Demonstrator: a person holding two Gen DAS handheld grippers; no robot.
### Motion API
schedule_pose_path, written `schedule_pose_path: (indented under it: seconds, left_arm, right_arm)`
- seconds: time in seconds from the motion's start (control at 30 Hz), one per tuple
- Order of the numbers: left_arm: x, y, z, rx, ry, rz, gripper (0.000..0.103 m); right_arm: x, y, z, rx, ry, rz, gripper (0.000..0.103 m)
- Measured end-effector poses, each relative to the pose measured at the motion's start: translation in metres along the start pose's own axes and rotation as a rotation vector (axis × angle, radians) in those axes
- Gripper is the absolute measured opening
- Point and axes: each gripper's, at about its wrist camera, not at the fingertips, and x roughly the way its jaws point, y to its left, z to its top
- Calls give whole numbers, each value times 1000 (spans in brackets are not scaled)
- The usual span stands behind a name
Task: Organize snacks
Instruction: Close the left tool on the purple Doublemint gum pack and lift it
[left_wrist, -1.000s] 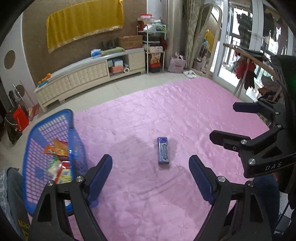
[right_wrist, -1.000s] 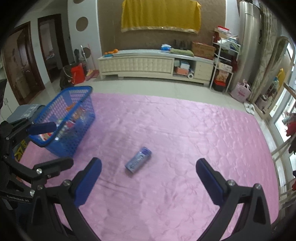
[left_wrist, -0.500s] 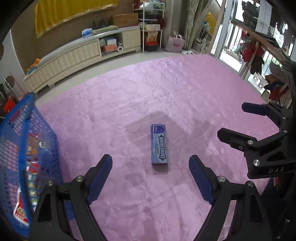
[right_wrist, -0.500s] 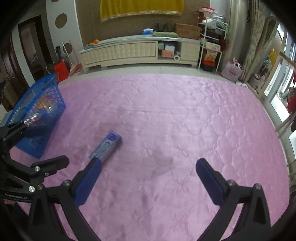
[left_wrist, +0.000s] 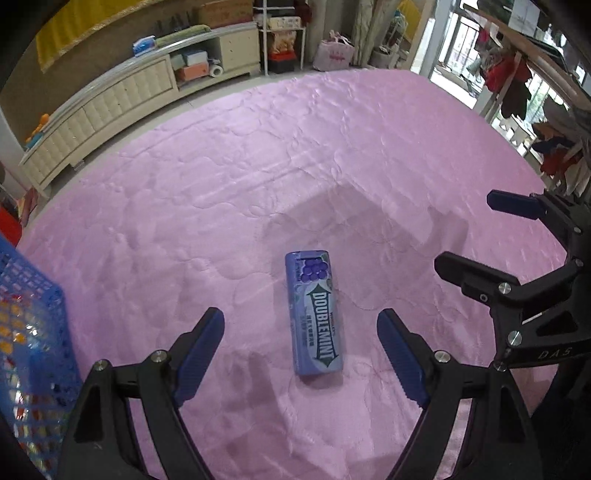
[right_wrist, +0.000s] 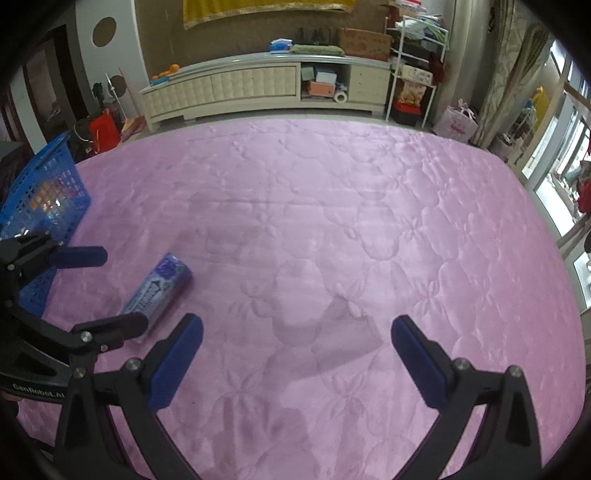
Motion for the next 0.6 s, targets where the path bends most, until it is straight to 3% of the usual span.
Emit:
schedule_pose_path:
  seconds: [0.1, 0.23, 0.33, 0.6]
  left_arm:
    - [8, 0, 1, 1, 32, 18, 71]
    - [16, -1, -1, -20, 69, -25, 42]
    - [13, -5, -1, -17, 61, -34, 31]
    - [-4, -15, -6, -12, 12, -75, 28]
  right_arm:
    - [5, -4, -3, 8, 0, -18, 103]
    - [9, -10, -5, 30, 9, -21, 103]
    - [8, -13, -7, 32, 17, -18, 103]
    - [1, -9, -5, 39, 30, 17, 103]
